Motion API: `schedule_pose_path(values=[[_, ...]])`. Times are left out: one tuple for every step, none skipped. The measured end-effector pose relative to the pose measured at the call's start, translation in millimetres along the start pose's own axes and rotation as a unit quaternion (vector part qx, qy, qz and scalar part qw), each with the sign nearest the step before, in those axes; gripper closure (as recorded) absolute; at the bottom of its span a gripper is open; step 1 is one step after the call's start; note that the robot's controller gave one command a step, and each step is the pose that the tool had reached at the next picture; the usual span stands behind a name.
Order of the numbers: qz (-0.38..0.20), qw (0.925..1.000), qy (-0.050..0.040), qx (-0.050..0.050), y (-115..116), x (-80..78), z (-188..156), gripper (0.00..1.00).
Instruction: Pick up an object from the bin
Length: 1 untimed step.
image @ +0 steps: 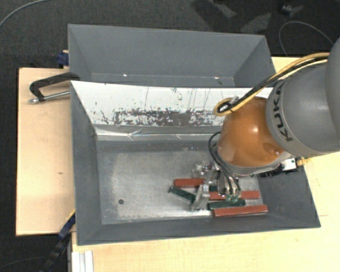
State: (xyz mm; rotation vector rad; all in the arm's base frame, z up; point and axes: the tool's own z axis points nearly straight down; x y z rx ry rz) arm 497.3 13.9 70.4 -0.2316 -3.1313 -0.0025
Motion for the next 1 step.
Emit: schedule_pose_path(values=[[-0.042,0.9991,-0.0084,-0.001,10.4,-17.4,-164.7,1.00]])
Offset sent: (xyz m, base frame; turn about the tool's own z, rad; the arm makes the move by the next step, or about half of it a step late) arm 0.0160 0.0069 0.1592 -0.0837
